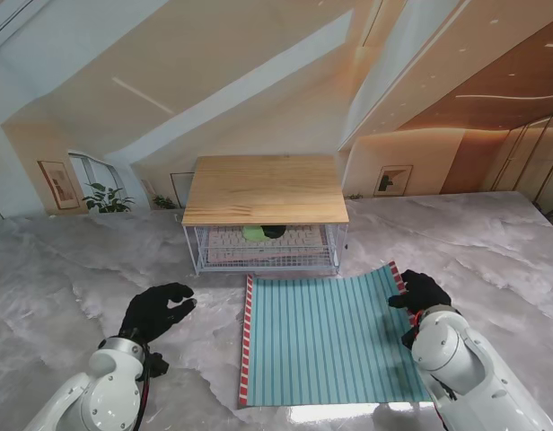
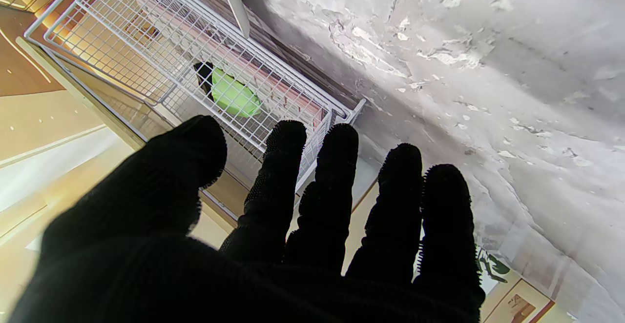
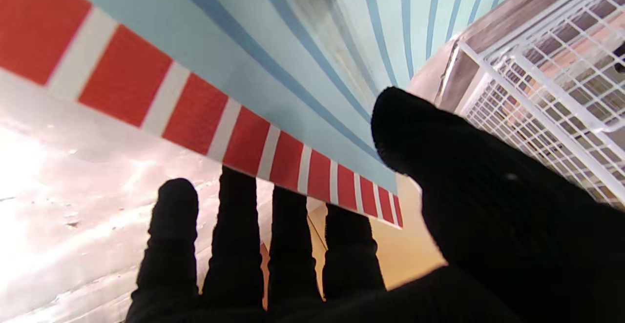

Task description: Unroll the mouse pad and set up the keyboard and mouse from the tabletop organizer

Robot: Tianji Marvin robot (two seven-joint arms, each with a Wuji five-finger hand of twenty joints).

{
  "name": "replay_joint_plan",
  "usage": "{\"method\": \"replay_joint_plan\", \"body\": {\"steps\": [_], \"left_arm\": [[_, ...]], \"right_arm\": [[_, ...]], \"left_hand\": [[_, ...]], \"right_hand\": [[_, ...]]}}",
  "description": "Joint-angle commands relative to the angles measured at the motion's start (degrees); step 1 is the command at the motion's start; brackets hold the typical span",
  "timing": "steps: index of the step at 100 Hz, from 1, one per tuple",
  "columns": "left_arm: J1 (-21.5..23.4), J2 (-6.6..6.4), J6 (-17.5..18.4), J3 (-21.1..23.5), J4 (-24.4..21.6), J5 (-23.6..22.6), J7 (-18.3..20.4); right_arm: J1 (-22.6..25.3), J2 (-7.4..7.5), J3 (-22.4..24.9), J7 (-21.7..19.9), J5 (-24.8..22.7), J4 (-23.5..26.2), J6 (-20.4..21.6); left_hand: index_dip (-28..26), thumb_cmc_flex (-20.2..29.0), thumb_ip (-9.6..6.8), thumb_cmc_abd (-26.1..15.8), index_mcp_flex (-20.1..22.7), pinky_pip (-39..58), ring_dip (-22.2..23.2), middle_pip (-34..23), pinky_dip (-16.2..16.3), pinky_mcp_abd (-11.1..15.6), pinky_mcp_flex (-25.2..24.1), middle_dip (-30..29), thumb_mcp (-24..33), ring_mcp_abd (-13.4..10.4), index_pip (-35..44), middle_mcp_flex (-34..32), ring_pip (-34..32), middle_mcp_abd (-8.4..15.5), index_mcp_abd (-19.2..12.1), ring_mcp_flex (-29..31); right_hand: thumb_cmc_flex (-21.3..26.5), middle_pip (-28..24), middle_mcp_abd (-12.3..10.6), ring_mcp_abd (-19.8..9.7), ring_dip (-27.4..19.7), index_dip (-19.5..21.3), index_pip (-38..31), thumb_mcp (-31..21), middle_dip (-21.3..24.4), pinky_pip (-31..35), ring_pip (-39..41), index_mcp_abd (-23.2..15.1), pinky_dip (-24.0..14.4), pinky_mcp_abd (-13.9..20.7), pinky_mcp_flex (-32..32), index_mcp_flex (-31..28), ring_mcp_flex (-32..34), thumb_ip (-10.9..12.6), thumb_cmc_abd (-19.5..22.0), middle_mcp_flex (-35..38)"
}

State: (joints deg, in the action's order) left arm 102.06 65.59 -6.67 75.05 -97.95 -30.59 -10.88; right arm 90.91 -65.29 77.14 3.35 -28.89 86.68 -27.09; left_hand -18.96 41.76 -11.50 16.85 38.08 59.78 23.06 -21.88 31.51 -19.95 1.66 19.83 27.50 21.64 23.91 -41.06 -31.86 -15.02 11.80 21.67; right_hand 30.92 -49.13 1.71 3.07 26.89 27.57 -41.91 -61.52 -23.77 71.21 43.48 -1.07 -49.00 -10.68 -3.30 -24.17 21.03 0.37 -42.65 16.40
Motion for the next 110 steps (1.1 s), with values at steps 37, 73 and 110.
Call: {"method": "replay_joint_plan", "body": {"steps": [37, 73, 110], "left_arm": [[0.9, 0.29, 1.6, 0.8, -0.8, 0.0, 0.3], [1.2, 0.22, 2.8, 1.2, -1.3, 0.1, 0.5], [2.5, 0.3, 4.1, 2.4, -2.3, -0.7, -0.6]], "right_arm": [[5.6, -0.87, 3.1, 3.7, -0.2, 6.9, 5.9], [9.0, -1.26, 2.7, 7.3, 0.3, 11.5, 15.1], [6.4, -0.47, -3.3, 7.2, -2.8, 10.6, 24.8]], "left_hand": [[0.2, -1.1, -1.64, -1.7, -0.4, 0.8, 0.1, 0.0, -0.2, 0.7, -0.5, -0.3, -1.4, -0.4, 0.4, 0.7, 0.0, 1.4, -1.0, -1.7], [0.2, -1.1, -1.63, -1.9, -0.4, 0.8, 0.1, 0.2, -0.2, 0.7, -0.5, -0.3, -1.7, -0.5, 0.3, 0.8, 0.1, 1.3, -1.1, -1.8], [0.3, -1.0, -1.56, -2.0, -0.7, 0.3, -0.2, 0.8, -0.5, 1.3, -1.0, -0.6, -2.3, -1.7, -0.2, 1.6, 0.7, 0.3, -1.0, -2.5]], "right_hand": [[-3.5, 12.2, -5.5, -7.0, -7.2, -6.2, 4.7, 3.8, 6.0, -24.9, -12.8, -3.9, 6.7, 5.0, 9.3, 5.3, -13.4, -0.6, 1.4, -5.9], [-4.3, 10.0, -6.8, -8.7, -9.3, -9.0, 6.0, 5.1, 4.9, -30.0, -17.4, -3.9, 8.3, 6.3, 9.0, 4.5, -12.7, -0.7, 1.3, -5.7], [-4.5, 12.7, -8.4, -9.2, -9.9, -12.9, 7.4, 5.1, 5.8, -25.0, -19.1, -3.5, 16.6, 8.6, 7.8, 7.6, -10.0, -0.8, 1.2, -4.8]]}}
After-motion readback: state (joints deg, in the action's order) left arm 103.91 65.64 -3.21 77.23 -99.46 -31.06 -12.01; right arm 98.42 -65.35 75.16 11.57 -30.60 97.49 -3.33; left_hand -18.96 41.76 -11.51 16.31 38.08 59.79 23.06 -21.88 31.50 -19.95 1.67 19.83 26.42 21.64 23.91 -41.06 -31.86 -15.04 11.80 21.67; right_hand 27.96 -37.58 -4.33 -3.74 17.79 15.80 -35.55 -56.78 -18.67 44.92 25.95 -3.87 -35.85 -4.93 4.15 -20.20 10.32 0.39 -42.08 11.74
